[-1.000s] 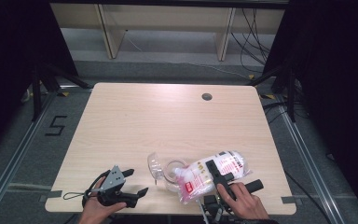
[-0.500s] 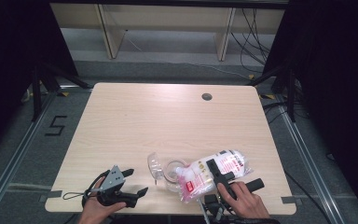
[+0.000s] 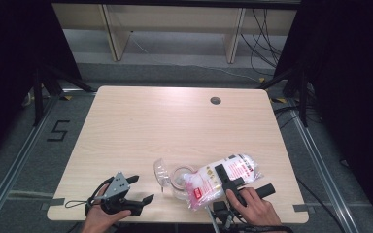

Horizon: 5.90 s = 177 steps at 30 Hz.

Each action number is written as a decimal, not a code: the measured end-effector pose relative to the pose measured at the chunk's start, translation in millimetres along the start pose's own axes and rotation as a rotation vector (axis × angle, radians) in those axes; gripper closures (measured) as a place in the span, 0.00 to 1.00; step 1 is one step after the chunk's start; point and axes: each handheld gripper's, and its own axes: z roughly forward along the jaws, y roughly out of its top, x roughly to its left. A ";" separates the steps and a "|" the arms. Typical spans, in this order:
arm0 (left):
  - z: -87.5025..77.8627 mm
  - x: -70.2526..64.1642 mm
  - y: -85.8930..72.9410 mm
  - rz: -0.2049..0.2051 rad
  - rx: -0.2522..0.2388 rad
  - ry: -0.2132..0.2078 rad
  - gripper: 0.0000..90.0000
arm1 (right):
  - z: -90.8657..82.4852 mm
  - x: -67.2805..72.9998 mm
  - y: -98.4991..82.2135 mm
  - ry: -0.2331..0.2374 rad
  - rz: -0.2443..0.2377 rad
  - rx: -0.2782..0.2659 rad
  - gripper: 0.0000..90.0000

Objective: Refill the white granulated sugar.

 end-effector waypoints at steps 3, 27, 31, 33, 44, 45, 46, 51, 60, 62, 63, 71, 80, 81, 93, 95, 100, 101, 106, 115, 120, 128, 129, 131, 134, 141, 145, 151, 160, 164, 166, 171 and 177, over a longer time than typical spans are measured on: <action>0.3 -0.1 -0.2 0.005 0.004 0.000 0.18 | -0.8 1.4 -1.2 0.011 0.015 0.017 0.56; 0.0 0.0 -0.1 0.000 0.003 0.000 0.18 | -1.9 -6.8 -0.9 0.012 -0.078 0.018 0.57; 0.1 0.2 -0.2 0.000 0.003 0.001 0.18 | -2.6 -7.2 -1.1 0.008 -0.079 0.019 0.57; 0.0 0.3 -0.2 0.000 0.003 0.000 0.18 | -2.6 -7.3 -1.2 0.009 -0.080 0.019 0.57; 0.2 0.3 -0.3 -0.001 0.003 0.001 0.18 | -4.8 -8.4 -2.7 0.003 -0.077 0.032 0.57; 0.3 0.2 -0.3 -0.001 0.003 0.001 0.18 | -4.8 -8.6 -2.8 0.002 -0.078 0.031 0.57; 0.7 -0.4 -0.4 -0.004 0.000 0.000 0.18 | -4.8 -8.6 -2.7 0.002 -0.080 0.030 0.57; 1.0 -2.6 -0.8 -0.024 0.010 -0.006 0.18 | -4.8 -8.6 -2.8 0.004 -0.083 0.028 0.57; 0.8 -2.2 -0.8 -0.017 0.011 -0.007 0.18 | -6.4 -11.0 -3.5 -0.001 -0.084 0.032 0.58; 0.9 -1.9 -0.7 -0.006 0.007 -0.004 0.18 | -6.4 -11.7 -3.4 -0.002 -0.091 0.030 0.58; 0.8 -2.6 -0.9 -0.024 0.011 -0.007 0.18 | -6.4 -12.0 -3.6 -0.002 -0.091 0.028 0.58; 0.7 -1.5 -0.4 0.006 0.008 -0.007 0.18 | -6.8 -13.6 -3.3 -0.004 -0.096 0.022 0.58; 1.0 -2.2 -1.1 -0.025 -0.002 -0.003 0.18 | -7.6 -15.6 -5.7 -0.004 -0.109 0.023 0.58; 1.0 -1.5 -0.9 -0.014 -0.002 -0.003 0.18 | -8.2 -14.1 -6.2 -0.002 -0.090 0.033 0.58; 1.1 -2.5 -1.1 -0.028 -0.006 -0.005 0.18 | -6.8 -13.1 -4.4 0.002 -0.121 0.025 0.58; 0.9 -2.6 -1.0 -0.024 -0.005 -0.004 0.18 | -6.8 -12.6 -4.3 0.002 -0.119 0.026 0.58; 1.1 -1.6 -0.5 0.004 -0.003 -0.008 0.18 | -7.0 -12.5 -4.1 0.005 -0.120 0.025 0.58; 1.1 -1.5 -0.6 0.005 -0.002 -0.008 0.18 | -7.1 -12.1 -4.0 0.005 -0.120 0.026 0.58; 1.1 -1.4 -0.6 0.005 -0.004 -0.008 0.18 | -6.6 -11.8 -2.8 0.007 -0.140 0.025 0.58; 0.4 -2.4 -0.1 0.001 0.002 -0.009 0.18 | -5.6 -10.2 -2.4 0.012 -0.111 0.021 0.59; 0.2 -3.9 -0.5 -0.022 0.002 -0.009 0.18 | -4.9 -11.4 -2.4 0.013 -0.125 0.002 0.59; -0.2 -3.8 -0.3 -0.017 0.003 -0.005 0.18 | -7.4 -11.1 -2.2 0.013 -0.122 0.025 0.60; -0.4 -2.5 0.2 0.006 0.003 -0.006 0.18 | -7.4 -11.1 -2.1 0.014 -0.123 0.023 0.60; -0.3 -2.5 0.2 0.005 0.002 -0.010 0.18 | -7.3 -11.2 -2.1 0.014 -0.122 0.022 0.60; -0.3 -3.9 -0.3 -0.018 0.004 -0.010 0.18 | -7.0 -12.8 -1.9 0.022 -0.131 0.011 0.60; -0.2 -3.9 -0.3 -0.015 0.007 -0.010 0.18 | -7.5 -12.2 -1.7 0.022 -0.125 0.021 0.60; -0.3 -3.8 -0.2 -0.008 0.007 -0.010 0.18 | -7.4 -11.0 -1.1 0.020 -0.110 0.017 0.61; -0.4 -3.9 -0.4 -0.015 0.007 -0.009 0.18 | -8.2 -14.0 -1.7 0.021 -0.135 0.025 0.61; -0.3 -3.5 0.2 0.005 0.005 -0.007 0.18 | -8.5 -16.4 -1.8 0.012 -0.143 0.024 0.61; -0.8 -2.9 0.3 0.015 0.011 -0.005 0.18 | -7.2 -17.8 -1.0 0.013 -0.173 0.011 0.61; -1.0 -2.9 0.3 0.012 0.010 -0.004 0.18 | -6.8 -17.8 -0.5 0.020 -0.174 0.013 0.61; -0.8 -2.9 0.3 0.015 0.011 -0.003 0.18 | -6.1 -17.1 -0.2 0.023 -0.180 0.008 0.62; -0.8 -2.9 0.3 0.014 0.011 -0.003 0.18 | -6.2 -17.4 1.2 0.023 -0.172 0.008 0.62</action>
